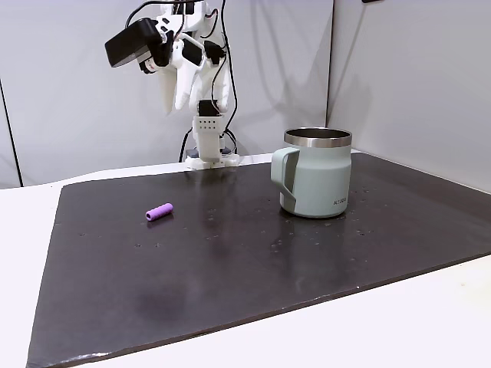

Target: Grasp a pengrip and put it in the cup.

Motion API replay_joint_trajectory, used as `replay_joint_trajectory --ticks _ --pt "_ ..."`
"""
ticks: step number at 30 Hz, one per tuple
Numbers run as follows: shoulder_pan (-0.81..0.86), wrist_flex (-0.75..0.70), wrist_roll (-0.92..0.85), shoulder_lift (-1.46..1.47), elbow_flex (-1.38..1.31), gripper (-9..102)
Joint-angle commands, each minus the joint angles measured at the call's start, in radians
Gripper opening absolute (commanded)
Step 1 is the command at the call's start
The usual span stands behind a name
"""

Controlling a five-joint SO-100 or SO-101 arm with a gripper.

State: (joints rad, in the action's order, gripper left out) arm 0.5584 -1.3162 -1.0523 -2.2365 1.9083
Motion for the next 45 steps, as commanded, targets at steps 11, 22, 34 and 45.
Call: replay_joint_trajectory --ticks 11,22,34,45 --pt "0.029 -0.258 0.077 0.657 -0.611 20" --pt "0.029 -0.503 0.153 1.143 -1.198 24" --pt "0.077 -0.508 0.144 1.454 -1.634 25" --pt "0.012 -0.511 0.187 1.557 -1.690 25"
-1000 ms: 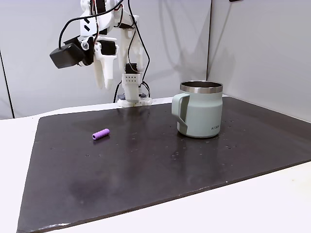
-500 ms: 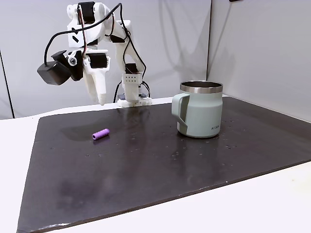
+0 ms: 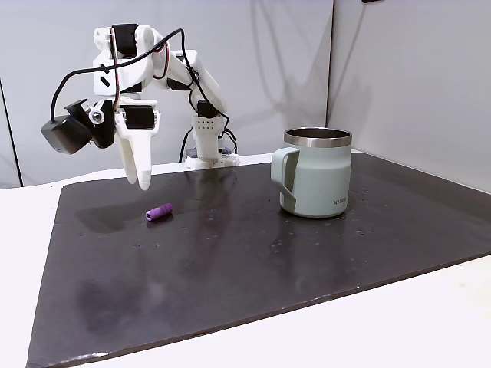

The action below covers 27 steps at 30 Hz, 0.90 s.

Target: Grasp a pengrip and put it in the cup.

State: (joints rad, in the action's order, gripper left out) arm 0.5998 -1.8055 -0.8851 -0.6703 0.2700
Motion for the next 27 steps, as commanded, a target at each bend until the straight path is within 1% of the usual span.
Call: replay_joint_trajectory --ticks 1,4,21,27 --pt "-0.034 -0.021 0.021 -0.009 -0.040 25" --pt "-0.049 -0.023 0.025 -0.006 -0.005 25" --pt "-0.095 -0.023 -0.003 0.138 -0.006 26" --pt "-0.084 -0.025 -0.061 0.166 0.020 26"
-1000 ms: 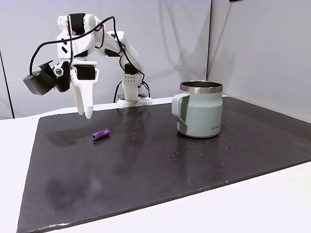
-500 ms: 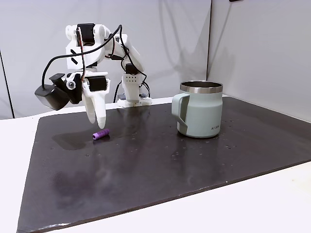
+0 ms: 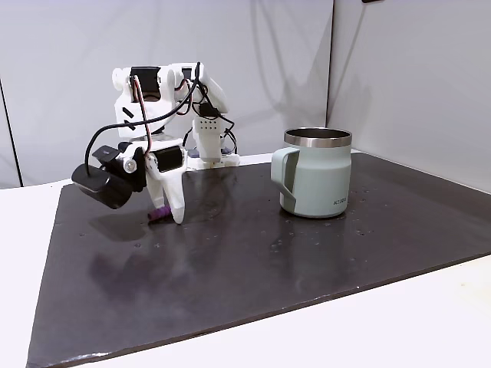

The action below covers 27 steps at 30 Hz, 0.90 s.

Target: Grasp a pengrip and put it in the cup.

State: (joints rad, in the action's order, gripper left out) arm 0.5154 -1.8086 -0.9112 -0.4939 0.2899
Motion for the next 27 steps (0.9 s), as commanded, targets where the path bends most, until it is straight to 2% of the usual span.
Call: replay_joint_trajectory --ticks 1,6,18,27 --pt "0.005 -0.021 -0.048 -0.011 0.000 26" --pt "0.031 -0.021 -0.094 -0.009 -0.002 23" --pt "0.064 -0.020 -0.115 0.002 -0.054 5" --pt "0.044 -0.023 -0.072 -0.057 -0.054 0"
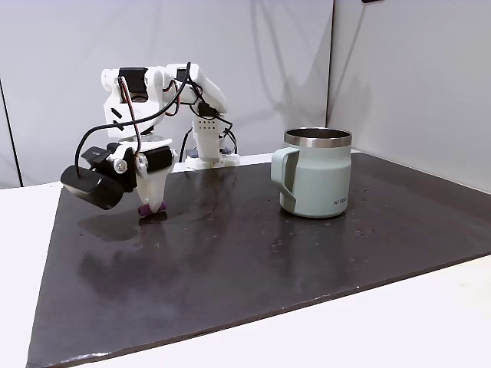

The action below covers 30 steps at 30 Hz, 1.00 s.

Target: Grasp a pengrip and put it in the cup.

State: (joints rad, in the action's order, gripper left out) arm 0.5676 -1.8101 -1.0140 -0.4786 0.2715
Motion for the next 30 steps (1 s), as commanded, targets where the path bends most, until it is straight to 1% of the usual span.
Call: replay_joint_trajectory --ticks 1,8,13,17,22,30 --pt "-0.017 -0.023 0.038 -0.110 -0.008 0" --pt "-0.101 -0.023 0.072 -0.512 0.348 0" --pt "-0.172 -0.023 0.137 -0.703 0.492 0" --pt "-0.262 -0.023 0.236 -0.831 0.581 0" --pt "-0.391 -0.023 0.422 -0.933 0.583 0" --pt "-0.617 -0.023 0.687 -0.943 0.408 0"
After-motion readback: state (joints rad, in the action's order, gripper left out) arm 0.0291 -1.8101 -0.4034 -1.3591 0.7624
